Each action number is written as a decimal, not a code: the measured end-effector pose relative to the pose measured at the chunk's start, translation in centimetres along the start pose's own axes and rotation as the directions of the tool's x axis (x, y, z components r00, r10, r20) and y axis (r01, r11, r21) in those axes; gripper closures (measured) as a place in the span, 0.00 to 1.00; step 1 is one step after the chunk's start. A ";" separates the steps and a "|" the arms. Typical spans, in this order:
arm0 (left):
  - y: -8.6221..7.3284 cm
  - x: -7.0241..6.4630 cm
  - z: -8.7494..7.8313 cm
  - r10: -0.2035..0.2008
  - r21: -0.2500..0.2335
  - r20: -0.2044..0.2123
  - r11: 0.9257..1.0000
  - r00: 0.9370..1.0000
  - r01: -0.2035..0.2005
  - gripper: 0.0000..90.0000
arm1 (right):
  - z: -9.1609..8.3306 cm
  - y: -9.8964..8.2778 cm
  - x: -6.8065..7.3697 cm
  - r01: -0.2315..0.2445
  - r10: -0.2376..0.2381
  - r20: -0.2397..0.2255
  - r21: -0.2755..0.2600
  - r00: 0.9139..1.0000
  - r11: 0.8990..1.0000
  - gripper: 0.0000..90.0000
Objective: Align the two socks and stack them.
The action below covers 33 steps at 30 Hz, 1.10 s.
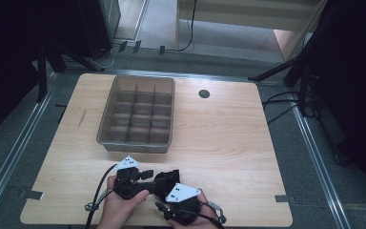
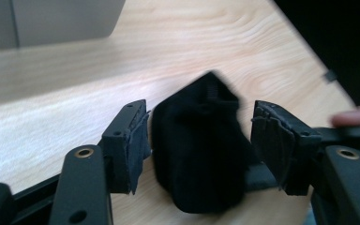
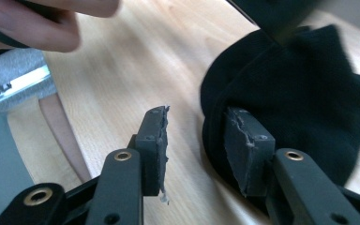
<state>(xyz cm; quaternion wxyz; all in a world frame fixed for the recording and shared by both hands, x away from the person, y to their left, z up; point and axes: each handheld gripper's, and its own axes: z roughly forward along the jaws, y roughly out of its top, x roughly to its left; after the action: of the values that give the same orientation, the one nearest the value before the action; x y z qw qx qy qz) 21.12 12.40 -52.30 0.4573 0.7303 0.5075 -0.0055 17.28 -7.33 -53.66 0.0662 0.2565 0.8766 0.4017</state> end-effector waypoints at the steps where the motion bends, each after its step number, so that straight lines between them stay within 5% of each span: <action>1: -0.1 0.1 0.2 0.004 0.008 -0.013 1.000 1.000 -0.004 0.44 | 0.1 0.0 0.1 0.003 -0.003 0.001 0.001 1.000 1.000 0.66; 3: -0.3 0.5 0.5 0.022 0.020 -0.049 1.000 0.999 -0.021 0.60 | 0.3 -0.2 0.1 0.006 -0.006 0.000 0.002 1.000 1.000 0.67; 8: -0.9 1.8 1.2 0.017 0.056 -0.016 0.998 1.000 -0.016 0.84 | 0.1 -0.4 -0.2 -0.009 0.009 -0.015 0.012 1.000 1.000 0.66; 14: -1.1 2.0 1.1 0.028 0.049 -0.003 0.998 1.000 -0.028 0.92 | -0.9 -0.5 -1.0 -0.038 0.039 -0.084 0.013 0.996 0.999 0.62; 16: -1.3 2.1 1.1 0.025 0.044 -0.004 0.999 1.000 -0.025 0.93 | -1.8 -0.4 -1.8 -0.088 0.086 -0.102 -0.022 0.991 0.996 0.62; 18: -1.5 2.3 1.1 0.024 0.041 -0.003 0.999 1.000 -0.024 0.93 | -2.6 -0.3 -2.8 -0.148 0.144 -0.071 -0.056 0.987 0.987 0.62; 22: -1.7 2.3 1.1 0.033 0.034 -0.011 0.999 0.999 -0.032 0.94 | -2.7 0.0 -3.9 -0.246 0.248 0.008 -0.113 0.969 0.963 0.57; 24: -1.8 2.4 1.0 0.031 0.031 -0.010 0.999 0.999 -0.030 0.94 | -2.2 -0.1 -4.6 -0.307 0.320 0.078 -0.137 0.944 0.942 0.52; 27: -2.0 2.4 1.1 0.029 0.021 -0.008 0.999 1.000 -0.029 0.94 | -1.8 -0.2 -5.4 -0.397 0.409 0.066 -0.139 0.910 0.907 0.47; 29: -2.0 2.4 1.1 0.036 0.014 -0.011 0.999 0.999 -0.036 0.94 | -1.2 -0.2 -5.3 -0.406 0.415 0.061 -0.117 0.908 0.906 0.47; 33: -2.2 2.5 1.2 0.023 -0.003 -0.008 1.000 1.000 -0.023 0.95 | 0.0 0.0 -4.6 -0.390 0.394 0.046 -0.075 0.918 0.918 0.49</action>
<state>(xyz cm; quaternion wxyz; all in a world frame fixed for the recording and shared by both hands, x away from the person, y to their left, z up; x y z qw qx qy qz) 21.24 13.60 -55.60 0.4564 0.7355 0.5008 0.0036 21.27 -9.63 -54.05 0.0187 0.4367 0.7917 0.4268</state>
